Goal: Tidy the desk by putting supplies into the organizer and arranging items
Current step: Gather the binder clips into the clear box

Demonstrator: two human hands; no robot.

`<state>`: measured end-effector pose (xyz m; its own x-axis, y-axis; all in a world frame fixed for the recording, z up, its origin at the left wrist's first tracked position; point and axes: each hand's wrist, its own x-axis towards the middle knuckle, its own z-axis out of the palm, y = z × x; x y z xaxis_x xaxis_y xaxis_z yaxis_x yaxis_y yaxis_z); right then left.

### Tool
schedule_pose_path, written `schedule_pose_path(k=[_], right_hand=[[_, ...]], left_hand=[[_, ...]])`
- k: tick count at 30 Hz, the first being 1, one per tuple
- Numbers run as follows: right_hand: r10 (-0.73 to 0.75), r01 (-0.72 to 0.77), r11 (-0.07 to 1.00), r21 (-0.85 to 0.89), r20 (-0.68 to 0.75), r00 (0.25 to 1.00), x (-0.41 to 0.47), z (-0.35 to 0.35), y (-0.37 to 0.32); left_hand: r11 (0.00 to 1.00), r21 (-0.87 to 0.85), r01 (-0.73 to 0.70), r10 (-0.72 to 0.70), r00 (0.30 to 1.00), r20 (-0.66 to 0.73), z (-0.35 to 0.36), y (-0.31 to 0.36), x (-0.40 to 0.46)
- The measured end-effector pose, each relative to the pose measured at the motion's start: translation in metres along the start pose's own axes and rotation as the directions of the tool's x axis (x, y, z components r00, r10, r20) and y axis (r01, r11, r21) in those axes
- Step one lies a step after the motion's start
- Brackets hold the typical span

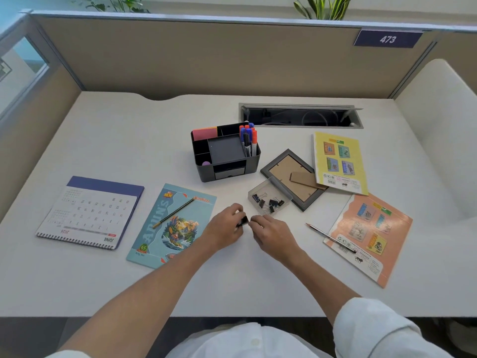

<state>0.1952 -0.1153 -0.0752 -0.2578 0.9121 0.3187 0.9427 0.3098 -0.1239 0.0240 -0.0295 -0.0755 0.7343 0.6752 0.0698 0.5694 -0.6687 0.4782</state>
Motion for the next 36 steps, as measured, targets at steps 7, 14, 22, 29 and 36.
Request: schedule_pose_path(k=[7,14,22,29,36], right_hand=[[0.243,-0.243,0.97,0.002,-0.041,0.969,0.021,-0.013,0.027],[0.378,-0.38,0.924,0.042,0.039,0.925,0.032,-0.021,0.042],[0.378,-0.378,0.923,0.073,0.012,0.926,0.028,-0.019,0.045],[0.273,-0.266,0.959,0.096,-0.07,0.959,0.031,-0.009,0.025],[0.129,-0.132,0.981,0.143,0.027,0.991,0.026,0.016,-0.011]], left_hand=[[1.0,0.013,0.004,-0.003,0.993,-0.116,-0.015,0.016,0.046],[0.985,0.168,0.045,-0.044,0.999,-0.011,-0.013,0.032,0.084],[0.992,0.1,0.076,-0.074,0.997,-0.021,-0.009,0.021,0.071],[0.985,0.032,0.169,-0.166,0.983,-0.075,-0.006,-0.014,0.006],[0.973,0.098,0.211,-0.221,0.97,0.103,-0.002,-0.025,-0.044]])
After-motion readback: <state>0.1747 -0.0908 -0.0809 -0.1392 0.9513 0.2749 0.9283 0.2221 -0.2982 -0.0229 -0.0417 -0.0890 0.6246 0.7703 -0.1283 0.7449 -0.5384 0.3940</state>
